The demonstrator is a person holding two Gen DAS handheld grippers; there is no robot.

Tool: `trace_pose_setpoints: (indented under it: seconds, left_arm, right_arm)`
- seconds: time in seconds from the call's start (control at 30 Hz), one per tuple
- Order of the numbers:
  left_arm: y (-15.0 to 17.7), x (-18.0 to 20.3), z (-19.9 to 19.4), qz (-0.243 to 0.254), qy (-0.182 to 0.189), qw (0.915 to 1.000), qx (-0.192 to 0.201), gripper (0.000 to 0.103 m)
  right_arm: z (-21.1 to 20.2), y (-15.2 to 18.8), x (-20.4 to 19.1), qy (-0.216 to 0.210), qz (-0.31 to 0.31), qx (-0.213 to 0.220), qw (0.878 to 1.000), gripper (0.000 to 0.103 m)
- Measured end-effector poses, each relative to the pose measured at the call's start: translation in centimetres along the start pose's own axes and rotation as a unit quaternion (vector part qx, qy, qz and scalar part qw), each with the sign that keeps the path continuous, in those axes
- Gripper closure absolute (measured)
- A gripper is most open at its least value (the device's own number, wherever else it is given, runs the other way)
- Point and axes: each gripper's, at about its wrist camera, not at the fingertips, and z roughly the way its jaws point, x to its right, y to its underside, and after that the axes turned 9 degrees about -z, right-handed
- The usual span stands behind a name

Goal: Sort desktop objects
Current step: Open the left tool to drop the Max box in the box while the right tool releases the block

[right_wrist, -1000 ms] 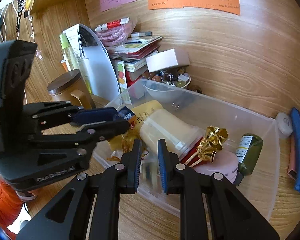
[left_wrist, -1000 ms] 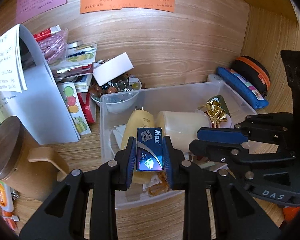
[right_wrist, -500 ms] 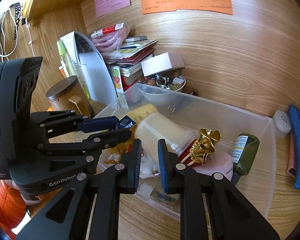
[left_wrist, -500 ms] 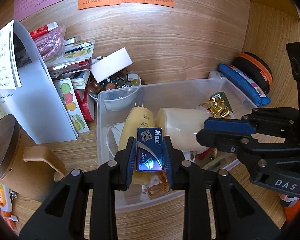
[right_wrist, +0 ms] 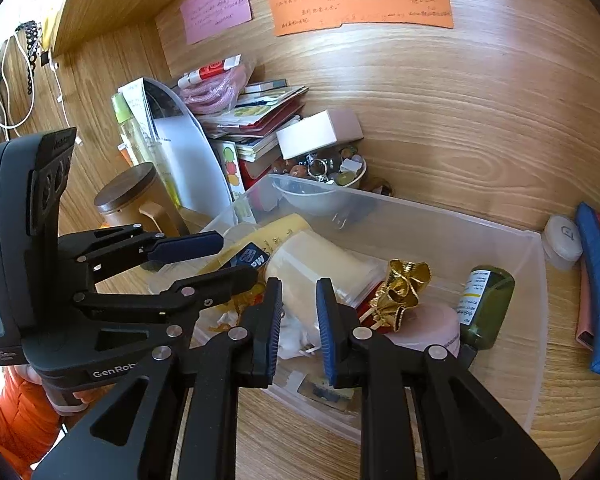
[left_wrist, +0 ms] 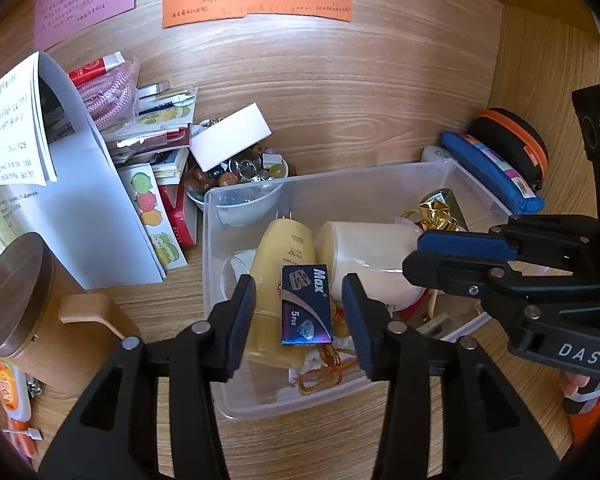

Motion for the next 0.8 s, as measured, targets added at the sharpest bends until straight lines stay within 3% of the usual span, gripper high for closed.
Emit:
trace_pose_setpoints:
  seconds: [0.07,0.2,0.33,0.47,0.7,0.8]
  left_arm:
    - [-0.1,0.0,-0.3,0.001,-0.005,1.0,0.007,0.042]
    - [-0.2,0.2,-1.2,0.004,-0.013,0.9997,0.02,0.034]
    - [-0.3,0.2,-2.1,0.003,-0.021,0.9993,0.031,0.027]
    - [-0.2,0.3,-3.0,0.004,-0.032,0.9987,0.04,0.011]
    - [0.0,0.7,-4.3,-0.007,-0.038,0.9986,0.036,0.003]
    - [0.1,0.5,-4.6,-0.02,-0.037,0.9987,0.029,0.003]
  right_arm:
    - [-0.2,0.0,0.1,0.0,0.002,0.002,1.0,0.081]
    - [-0.7,-0.2,0.3,0.003,0.007,0.012,1.0,0.061]
    - [-1.9,-0.4,0.4,0.015,0.011,0.026,0.999,0.051]
    - [-3.1,-0.6,0.3,0.026,0.018,0.035,0.999,0.033]
    - [-5.0,0.0,0.3,0.055,0.028,0.035,0.997,0.018]
    - [-5.9,0.7,0.7,0.06,0.042,0.034,0.997,0.017]
